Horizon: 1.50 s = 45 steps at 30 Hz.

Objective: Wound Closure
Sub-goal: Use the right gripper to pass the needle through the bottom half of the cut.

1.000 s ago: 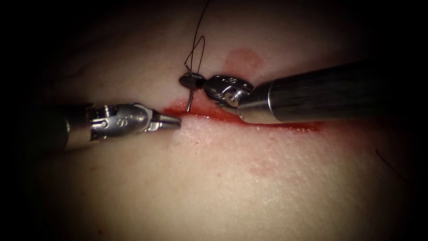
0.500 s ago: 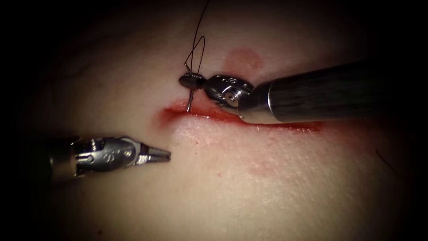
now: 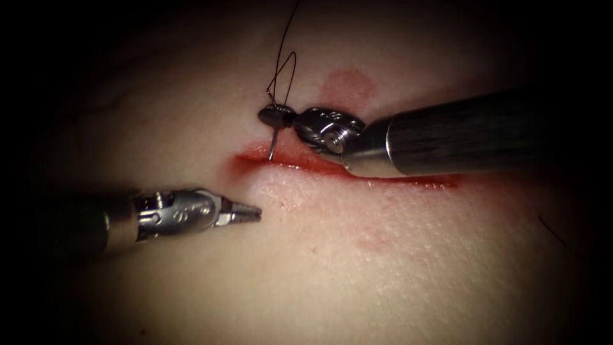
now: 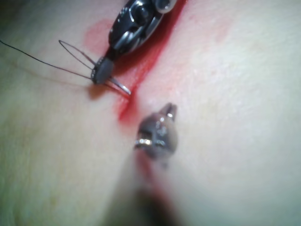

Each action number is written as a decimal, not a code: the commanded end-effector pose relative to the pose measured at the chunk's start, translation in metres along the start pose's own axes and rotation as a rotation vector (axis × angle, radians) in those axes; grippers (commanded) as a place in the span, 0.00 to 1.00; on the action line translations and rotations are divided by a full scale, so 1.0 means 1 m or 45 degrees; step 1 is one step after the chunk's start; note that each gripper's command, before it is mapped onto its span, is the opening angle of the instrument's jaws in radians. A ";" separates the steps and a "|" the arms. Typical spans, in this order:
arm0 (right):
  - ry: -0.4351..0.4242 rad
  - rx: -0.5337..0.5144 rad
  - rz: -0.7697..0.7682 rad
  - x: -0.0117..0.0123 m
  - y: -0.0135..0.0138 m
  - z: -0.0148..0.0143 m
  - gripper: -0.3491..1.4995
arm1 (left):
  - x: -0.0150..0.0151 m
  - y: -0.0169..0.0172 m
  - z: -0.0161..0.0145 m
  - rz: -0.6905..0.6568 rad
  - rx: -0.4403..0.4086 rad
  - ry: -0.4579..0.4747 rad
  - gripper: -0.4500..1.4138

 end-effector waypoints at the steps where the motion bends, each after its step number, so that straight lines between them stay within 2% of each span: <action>1: 0.002 0.004 0.008 -0.0004 -0.0002 0.0007 0.00 | -0.0004 -0.0001 0.0009 0.000 -0.002 0.002 0.05; 19: 0.035 0.006 0.056 -0.0003 -0.0001 0.0007 0.00 | -0.0024 -0.0009 0.0025 -0.013 0.002 -0.002 0.05; 34: 0.050 0.048 0.124 -0.0002 0.0002 0.0009 0.00 | -0.0023 -0.0009 0.0023 -0.013 -0.003 -0.005 0.05; 45: 0.002 0.223 0.177 -0.0013 0.0003 0.0015 0.00 | -0.0022 -0.0007 0.0020 -0.014 -0.011 -0.018 0.05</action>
